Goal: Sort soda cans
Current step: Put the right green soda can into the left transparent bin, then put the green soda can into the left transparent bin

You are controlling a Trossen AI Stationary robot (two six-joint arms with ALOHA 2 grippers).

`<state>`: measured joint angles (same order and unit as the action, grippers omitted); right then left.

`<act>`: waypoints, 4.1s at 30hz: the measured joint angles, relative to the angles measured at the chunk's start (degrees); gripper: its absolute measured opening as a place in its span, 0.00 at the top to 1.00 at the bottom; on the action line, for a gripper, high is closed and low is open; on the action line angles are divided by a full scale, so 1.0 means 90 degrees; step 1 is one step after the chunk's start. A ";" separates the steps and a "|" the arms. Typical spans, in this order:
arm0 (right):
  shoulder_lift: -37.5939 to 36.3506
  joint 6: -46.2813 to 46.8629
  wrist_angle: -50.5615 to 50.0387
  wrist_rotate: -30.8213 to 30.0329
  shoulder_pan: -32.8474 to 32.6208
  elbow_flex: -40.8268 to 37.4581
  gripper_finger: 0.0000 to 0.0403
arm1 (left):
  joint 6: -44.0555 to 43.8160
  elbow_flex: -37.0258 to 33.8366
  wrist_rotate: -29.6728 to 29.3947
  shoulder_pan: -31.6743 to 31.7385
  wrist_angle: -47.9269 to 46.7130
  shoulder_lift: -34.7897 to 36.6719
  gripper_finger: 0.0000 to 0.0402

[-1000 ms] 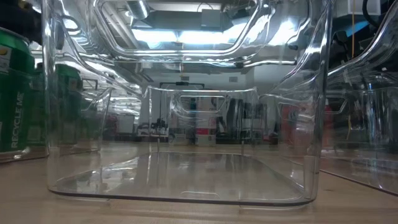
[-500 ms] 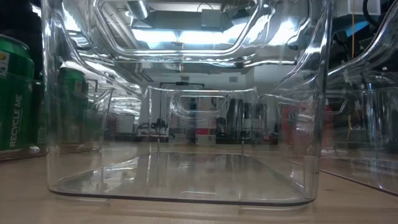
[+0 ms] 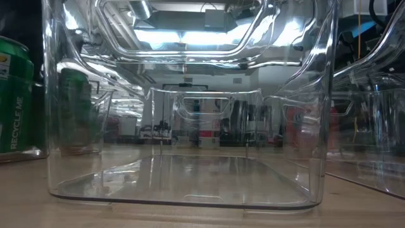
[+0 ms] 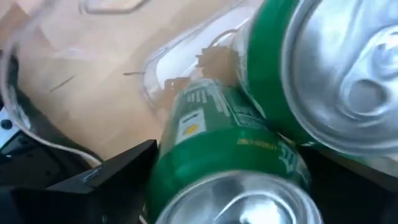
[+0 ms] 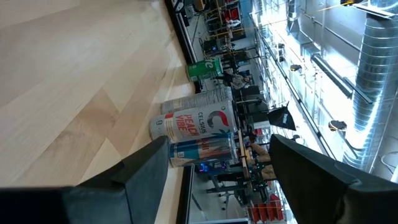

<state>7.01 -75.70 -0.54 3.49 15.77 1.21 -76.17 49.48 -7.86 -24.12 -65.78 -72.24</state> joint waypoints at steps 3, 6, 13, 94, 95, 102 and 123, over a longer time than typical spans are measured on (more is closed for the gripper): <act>0.0002 0.0008 0.0001 0.0000 0.0000 0.0000 0.31 | 0.0129 0.0293 0.0000 0.0069 -0.0326 0.0001 0.09; 0.0001 0.0031 -0.0002 0.0001 0.0000 0.0000 0.31 | 0.0174 0.0559 0.0000 0.0165 -0.0806 0.0004 0.09; 0.0002 0.0039 -0.0002 0.0012 0.0000 0.0000 0.31 | 0.0044 0.1186 -0.0381 0.0381 -0.2271 0.0004 0.09; 0.0032 -0.0143 0.0168 -0.0151 0.0000 -0.0068 0.31 | 0.4559 0.2367 -0.3118 0.8475 -0.0315 -0.1538 0.09; 0.0034 -0.0143 0.0168 -0.0151 -0.0002 -0.0068 0.31 | 0.4546 0.2367 -0.3157 0.8475 -0.0359 -0.1593 0.09; 0.0044 -0.0136 0.0168 -0.0151 -0.0001 -0.0075 0.31 | 0.4451 0.2367 -0.3320 0.8470 -0.0457 -0.1984 0.09; 0.0044 -0.0136 0.0163 -0.0151 -0.0001 -0.0083 0.31 | 0.4580 0.2364 -0.3307 0.8716 -0.0302 -0.2711 0.09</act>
<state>7.40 -76.93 0.93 2.13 15.76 0.47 -34.95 70.76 -37.62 54.33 -68.49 -96.64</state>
